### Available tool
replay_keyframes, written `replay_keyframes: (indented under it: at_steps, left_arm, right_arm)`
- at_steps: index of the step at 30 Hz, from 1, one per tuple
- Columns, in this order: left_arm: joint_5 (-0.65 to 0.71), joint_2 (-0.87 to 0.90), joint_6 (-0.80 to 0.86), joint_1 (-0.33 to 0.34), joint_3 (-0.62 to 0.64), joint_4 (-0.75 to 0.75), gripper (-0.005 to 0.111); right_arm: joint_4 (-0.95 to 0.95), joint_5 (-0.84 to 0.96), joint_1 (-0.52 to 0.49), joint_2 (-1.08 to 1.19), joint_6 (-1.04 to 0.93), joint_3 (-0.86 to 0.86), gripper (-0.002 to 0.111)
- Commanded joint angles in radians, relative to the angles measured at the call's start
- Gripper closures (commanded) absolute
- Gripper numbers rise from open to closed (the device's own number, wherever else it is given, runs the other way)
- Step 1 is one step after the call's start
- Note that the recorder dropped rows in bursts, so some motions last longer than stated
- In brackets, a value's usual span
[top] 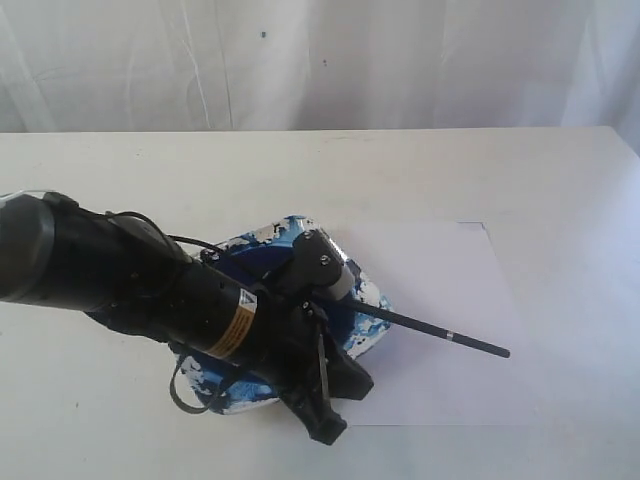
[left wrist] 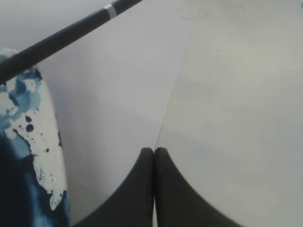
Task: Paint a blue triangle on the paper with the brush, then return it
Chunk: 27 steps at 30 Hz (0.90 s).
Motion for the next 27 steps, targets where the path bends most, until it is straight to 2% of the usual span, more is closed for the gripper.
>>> replay_keyframes:
  at_steps: [1,2,7,14,27]
  left_arm:
    - [0.01,0.041,-0.007,0.002,0.006,0.0,0.107]
    - [0.01,0.059,-0.007,0.002,0.006,-0.056,0.107]
    - [0.003,0.077,0.052,0.002,0.006,-0.081,0.107]
    - [0.003,0.077,0.122,-0.032,0.006,-0.083,0.107]
    - [0.033,0.077,0.122,-0.032,0.006,-0.056,0.107]
  right_arm:
    - [0.002,-0.011,-0.006,-0.006,-0.003,0.005,0.108]
    - [0.002,-0.011,-0.006,-0.006,-0.003,0.005,0.108]
    - [0.002,-0.011,-0.006,-0.006,-0.003,0.005,0.108]
    - [0.002,-0.011,-0.006,-0.006,-0.003,0.005,0.108]
    - [0.002,-0.011,-0.006,-0.006,-0.003,0.005,0.108]
